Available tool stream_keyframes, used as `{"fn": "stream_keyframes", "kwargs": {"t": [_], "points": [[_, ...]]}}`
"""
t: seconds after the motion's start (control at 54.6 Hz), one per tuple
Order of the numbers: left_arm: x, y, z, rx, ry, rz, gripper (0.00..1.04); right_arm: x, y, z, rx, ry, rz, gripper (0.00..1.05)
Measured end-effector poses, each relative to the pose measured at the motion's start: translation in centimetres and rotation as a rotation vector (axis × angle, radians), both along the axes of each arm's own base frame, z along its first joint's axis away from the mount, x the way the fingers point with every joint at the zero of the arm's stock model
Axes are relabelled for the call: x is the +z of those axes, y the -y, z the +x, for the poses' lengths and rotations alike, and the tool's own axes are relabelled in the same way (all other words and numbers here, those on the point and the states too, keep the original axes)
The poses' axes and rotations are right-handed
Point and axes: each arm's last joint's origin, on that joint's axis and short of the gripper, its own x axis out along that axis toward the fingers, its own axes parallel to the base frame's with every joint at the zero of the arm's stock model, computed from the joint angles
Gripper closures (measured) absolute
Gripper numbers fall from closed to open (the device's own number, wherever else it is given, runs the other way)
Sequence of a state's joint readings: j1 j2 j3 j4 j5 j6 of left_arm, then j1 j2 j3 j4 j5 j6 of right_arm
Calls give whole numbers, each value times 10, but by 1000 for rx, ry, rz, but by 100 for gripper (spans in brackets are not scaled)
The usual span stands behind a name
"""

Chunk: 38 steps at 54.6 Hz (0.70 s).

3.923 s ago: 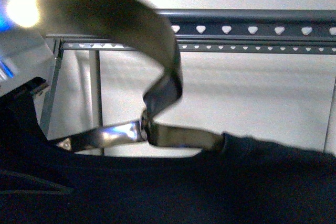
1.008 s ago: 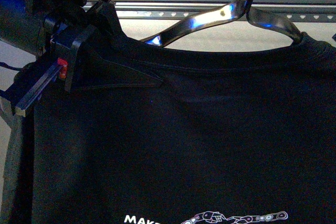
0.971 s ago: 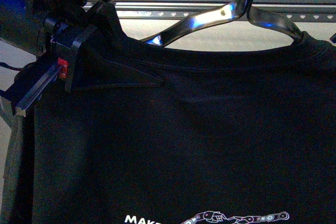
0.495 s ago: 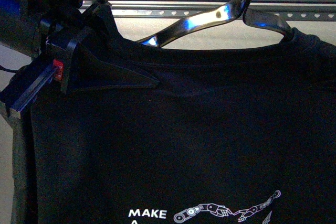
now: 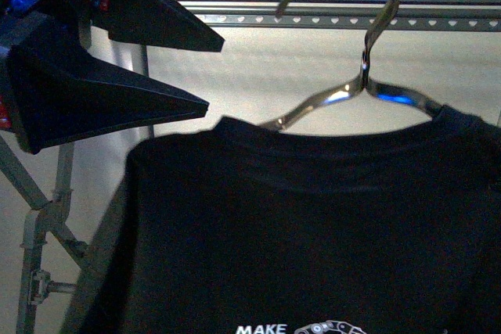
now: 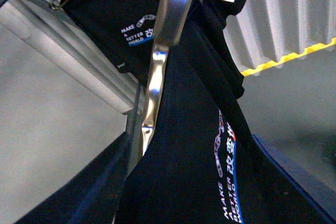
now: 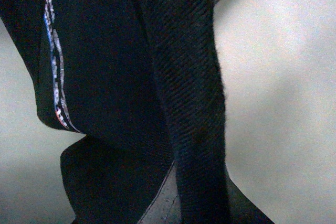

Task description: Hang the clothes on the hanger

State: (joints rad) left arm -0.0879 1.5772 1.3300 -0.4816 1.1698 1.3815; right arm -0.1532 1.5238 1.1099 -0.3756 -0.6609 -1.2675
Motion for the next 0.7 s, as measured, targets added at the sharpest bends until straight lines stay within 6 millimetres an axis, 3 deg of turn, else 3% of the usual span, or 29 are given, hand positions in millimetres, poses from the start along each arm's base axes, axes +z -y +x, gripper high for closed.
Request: {"fn": "stream_keyframes", "kwargs": {"t": [0.183, 0.275, 0.422, 0.495, 0.587, 0.66, 0.697], "points": [[1, -23, -7, 140, 116, -91, 5, -12, 12, 7, -86, -2, 48, 101], [4, -42, -11, 333, 208, -170, 7, -10, 20, 6, -149, -7, 104, 101], [23, -82, -37, 692, 219, -442, 7, -3, 35, -5, -243, -31, 182, 101], [32, -102, -64, 862, 81, -598, 7, 3, 41, -12, -289, -43, 234, 101], [28, -114, -105, 900, 4, -717, 7, 14, 49, -20, -370, -46, 296, 101], [10, -113, -145, 883, -135, -776, 7, 25, 56, -25, -458, -66, 384, 101], [-3, -107, -164, 1022, -185, -824, 13, 34, 60, -26, -489, -69, 439, 101]]}}
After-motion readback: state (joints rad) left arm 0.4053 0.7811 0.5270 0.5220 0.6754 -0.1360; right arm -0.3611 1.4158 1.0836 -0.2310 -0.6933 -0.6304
